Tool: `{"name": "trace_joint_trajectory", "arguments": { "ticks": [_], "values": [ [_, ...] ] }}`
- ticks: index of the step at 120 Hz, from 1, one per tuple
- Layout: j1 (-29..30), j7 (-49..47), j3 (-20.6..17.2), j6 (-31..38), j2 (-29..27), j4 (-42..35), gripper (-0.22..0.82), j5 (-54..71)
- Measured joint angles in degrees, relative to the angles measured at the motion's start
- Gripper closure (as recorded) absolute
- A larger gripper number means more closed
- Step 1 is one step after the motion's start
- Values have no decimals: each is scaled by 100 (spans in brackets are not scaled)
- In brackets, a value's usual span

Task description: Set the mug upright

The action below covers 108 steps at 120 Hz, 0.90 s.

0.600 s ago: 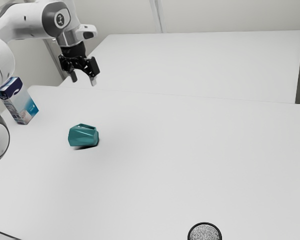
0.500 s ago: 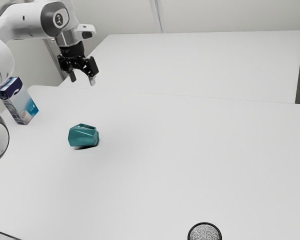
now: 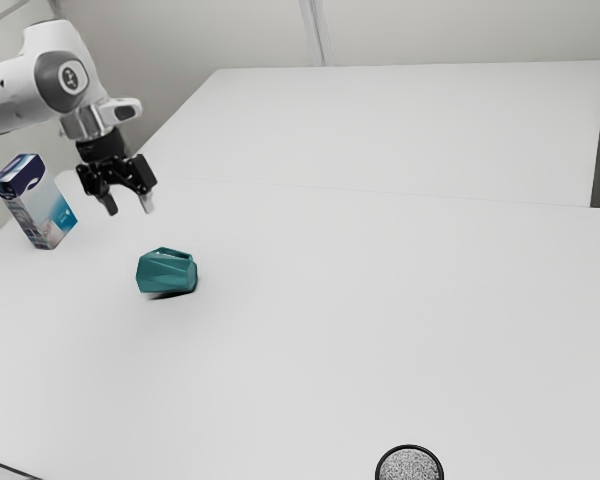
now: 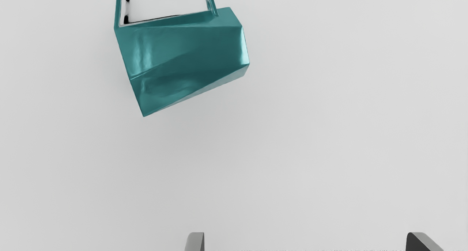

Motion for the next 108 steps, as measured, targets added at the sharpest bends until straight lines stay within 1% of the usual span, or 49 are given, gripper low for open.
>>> {"name": "trace_joint_trajectory", "arguments": {
  "ticks": [18,28,45,64,79,108],
  "values": [
    [26,419,286,367,-32,-626,0,-265],
    [101,640,328,582,-22,-903,0,-339],
    [387,1032,336,964,118,-1140,0,-505],
    [639,1579,337,1472,573,-1197,0,-1205],
    [828,2059,337,1727,880,-1180,0,-1771],
    [1055,2854,337,1894,990,-951,0,-2232]
  ]
}}
